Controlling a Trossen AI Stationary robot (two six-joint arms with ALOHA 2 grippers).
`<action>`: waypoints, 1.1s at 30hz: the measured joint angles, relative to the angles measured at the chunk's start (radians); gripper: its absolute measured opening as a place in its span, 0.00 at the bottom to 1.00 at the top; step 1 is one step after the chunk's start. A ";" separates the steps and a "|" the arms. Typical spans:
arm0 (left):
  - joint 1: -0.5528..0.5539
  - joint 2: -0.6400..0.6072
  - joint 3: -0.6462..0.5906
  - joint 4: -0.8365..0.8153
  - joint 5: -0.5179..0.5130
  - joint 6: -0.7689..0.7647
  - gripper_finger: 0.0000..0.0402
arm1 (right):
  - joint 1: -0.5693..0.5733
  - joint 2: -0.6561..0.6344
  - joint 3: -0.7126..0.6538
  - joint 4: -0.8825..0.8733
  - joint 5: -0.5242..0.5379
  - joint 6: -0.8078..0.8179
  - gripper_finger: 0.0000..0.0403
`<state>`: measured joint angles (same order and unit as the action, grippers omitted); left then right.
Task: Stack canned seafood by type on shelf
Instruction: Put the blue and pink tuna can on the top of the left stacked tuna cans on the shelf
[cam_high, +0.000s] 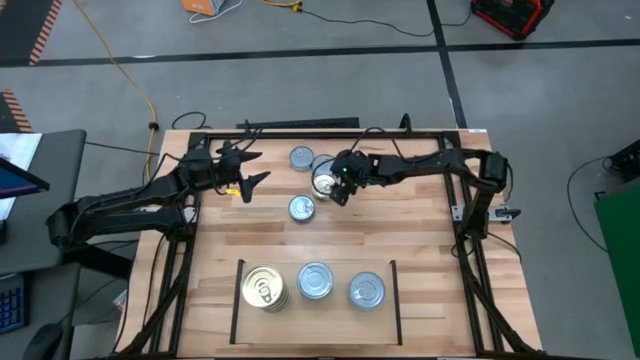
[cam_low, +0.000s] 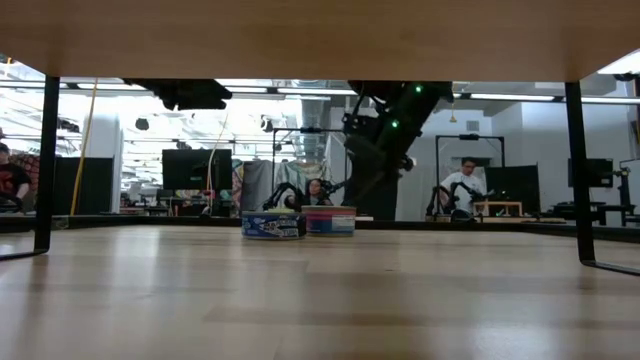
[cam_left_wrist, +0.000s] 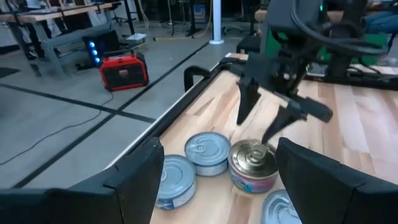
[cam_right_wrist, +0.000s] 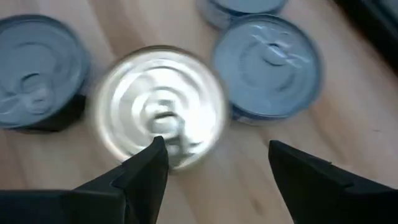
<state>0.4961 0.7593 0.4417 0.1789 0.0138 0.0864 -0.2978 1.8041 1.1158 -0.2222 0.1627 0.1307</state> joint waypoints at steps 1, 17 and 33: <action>0.000 0.000 0.000 0.005 0.002 -0.003 0.73 | 0.002 0.001 -0.008 0.015 -0.001 0.000 0.75; 0.000 0.000 0.001 -0.004 0.006 -0.039 0.73 | 0.004 0.005 -0.145 -0.014 0.067 0.053 0.75; 0.000 0.000 0.002 0.000 0.070 -0.095 0.73 | -0.009 -0.246 -0.169 -0.181 0.118 -0.083 0.75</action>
<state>0.4961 0.7593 0.4438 0.1786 0.0841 -0.0088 -0.3070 1.5580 0.9464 -0.4029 0.2806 0.0479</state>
